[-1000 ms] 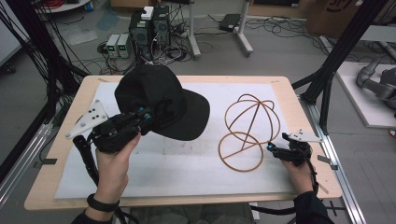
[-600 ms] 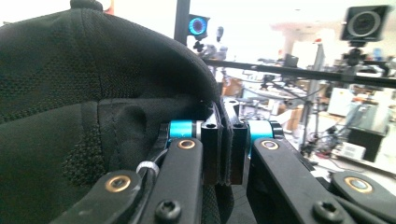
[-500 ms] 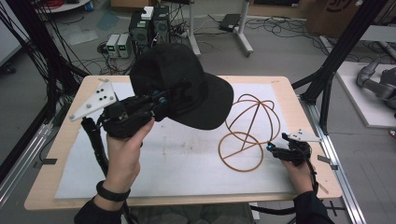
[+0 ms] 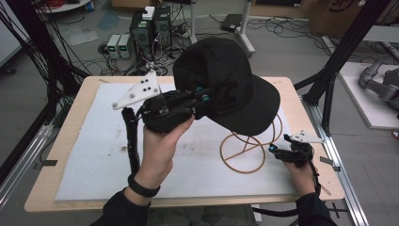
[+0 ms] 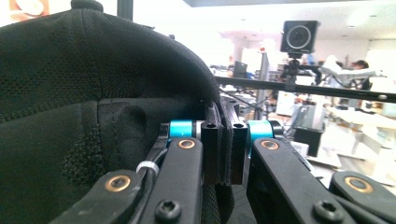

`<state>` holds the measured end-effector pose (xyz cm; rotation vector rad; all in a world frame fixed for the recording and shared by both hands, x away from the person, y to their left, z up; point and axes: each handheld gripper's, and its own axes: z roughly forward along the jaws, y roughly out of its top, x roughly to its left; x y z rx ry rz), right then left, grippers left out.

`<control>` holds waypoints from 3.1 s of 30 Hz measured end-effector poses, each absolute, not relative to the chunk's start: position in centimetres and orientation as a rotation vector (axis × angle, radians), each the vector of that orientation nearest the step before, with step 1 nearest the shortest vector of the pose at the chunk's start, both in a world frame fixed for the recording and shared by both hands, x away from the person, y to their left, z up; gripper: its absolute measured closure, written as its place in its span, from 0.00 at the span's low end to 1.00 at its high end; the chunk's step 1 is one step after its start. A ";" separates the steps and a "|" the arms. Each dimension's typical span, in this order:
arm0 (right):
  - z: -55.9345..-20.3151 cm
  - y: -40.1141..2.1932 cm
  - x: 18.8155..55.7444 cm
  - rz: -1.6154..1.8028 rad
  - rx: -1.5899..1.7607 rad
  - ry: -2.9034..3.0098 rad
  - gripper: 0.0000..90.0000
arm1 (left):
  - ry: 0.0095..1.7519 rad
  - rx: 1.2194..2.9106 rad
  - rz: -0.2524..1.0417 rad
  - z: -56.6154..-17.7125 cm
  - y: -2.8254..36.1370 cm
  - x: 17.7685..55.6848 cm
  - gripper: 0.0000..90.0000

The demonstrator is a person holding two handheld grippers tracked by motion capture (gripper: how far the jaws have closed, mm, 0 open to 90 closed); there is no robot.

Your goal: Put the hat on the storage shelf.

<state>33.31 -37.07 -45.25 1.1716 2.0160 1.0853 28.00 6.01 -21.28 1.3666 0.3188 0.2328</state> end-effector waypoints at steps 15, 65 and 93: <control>-45.2 -37.6 33.3 1.137 1.208 1.987 0.28 | 0.249 1.456 0.123 -23.8 -0.8 29.1 0.97; -45.2 -39.6 33.1 1.296 1.413 1.791 0.29 | 0.087 1.769 0.279 -29.0 -2.1 30.3 0.71; -45.2 -38.9 33.2 1.235 1.369 1.843 0.29 | 0.608 1.697 0.450 -37.2 17.2 29.2 0.21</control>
